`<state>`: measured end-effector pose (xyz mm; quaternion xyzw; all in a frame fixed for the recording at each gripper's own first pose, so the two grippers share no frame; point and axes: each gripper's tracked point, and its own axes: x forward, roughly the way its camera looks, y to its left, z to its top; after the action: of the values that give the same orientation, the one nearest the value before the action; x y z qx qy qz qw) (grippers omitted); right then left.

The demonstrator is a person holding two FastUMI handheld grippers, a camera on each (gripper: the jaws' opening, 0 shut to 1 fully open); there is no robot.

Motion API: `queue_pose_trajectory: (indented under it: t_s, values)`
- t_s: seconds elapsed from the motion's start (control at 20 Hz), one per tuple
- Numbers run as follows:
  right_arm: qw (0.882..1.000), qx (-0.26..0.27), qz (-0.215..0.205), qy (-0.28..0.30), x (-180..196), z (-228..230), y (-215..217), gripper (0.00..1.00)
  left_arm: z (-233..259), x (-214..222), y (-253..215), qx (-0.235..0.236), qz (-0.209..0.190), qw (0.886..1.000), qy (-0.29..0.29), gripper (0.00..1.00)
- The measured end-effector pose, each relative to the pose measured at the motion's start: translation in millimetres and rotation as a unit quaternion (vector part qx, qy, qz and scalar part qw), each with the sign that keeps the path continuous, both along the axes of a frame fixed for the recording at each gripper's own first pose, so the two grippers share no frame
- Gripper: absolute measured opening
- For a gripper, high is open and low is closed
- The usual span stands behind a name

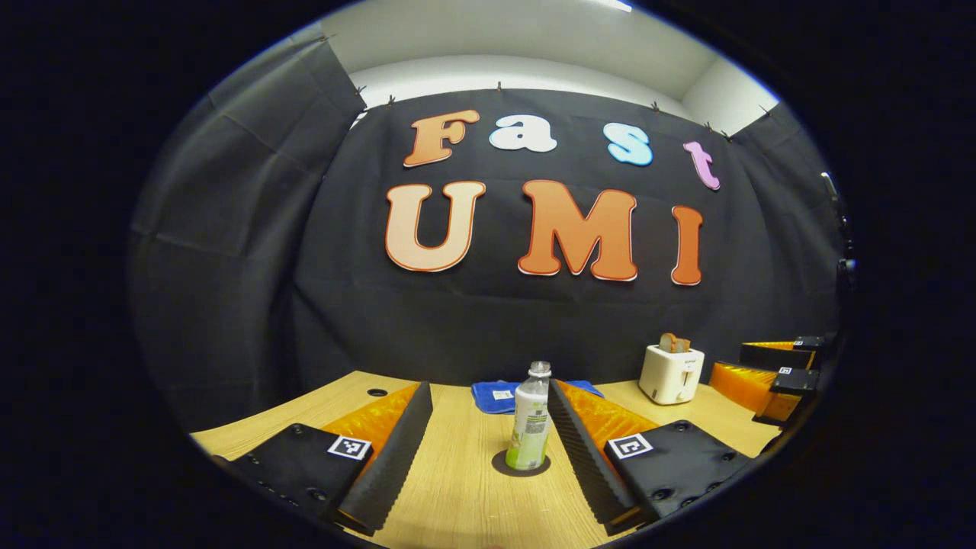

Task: Open the teacup lid with one hand, grasp the water bottle and pour water into the teacup with the other hand; after pouring, place the water bottle on the coaster and then close the teacup lid.

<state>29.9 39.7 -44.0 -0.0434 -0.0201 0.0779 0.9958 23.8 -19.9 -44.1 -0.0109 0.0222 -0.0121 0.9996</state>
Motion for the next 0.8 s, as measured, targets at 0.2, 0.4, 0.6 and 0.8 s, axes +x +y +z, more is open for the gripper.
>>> queue_pose_trajectory:
  t_s: [0.2, 0.4, 0.6, 0.8]
  values:
    - [1.000, -0.009, -0.010, -0.009, -10.4, 17.4, 2.3, 0.86, 25.3, -10.4, 12.4, 0.003, 0.018, 1.000, -0.017, 0.96]
    - [1.000, -0.001, -0.008, -0.013, -15.8, 21.5, 4.4, 0.87, 32.2, -22.3, 9.7, 0.008, 0.022, 0.999, -0.028, 0.96]
    - [0.999, -0.009, -0.026, -0.021, -15.5, 15.0, 0.4, 0.87, 34.0, -30.7, -0.3, 0.020, 0.017, 0.999, -0.040, 0.97]
    - [0.999, -0.013, -0.016, -0.025, -20.1, 16.0, 9.1, 0.87, 34.0, -32.3, -12.8, 0.046, 0.012, 0.998, -0.050, 0.96]
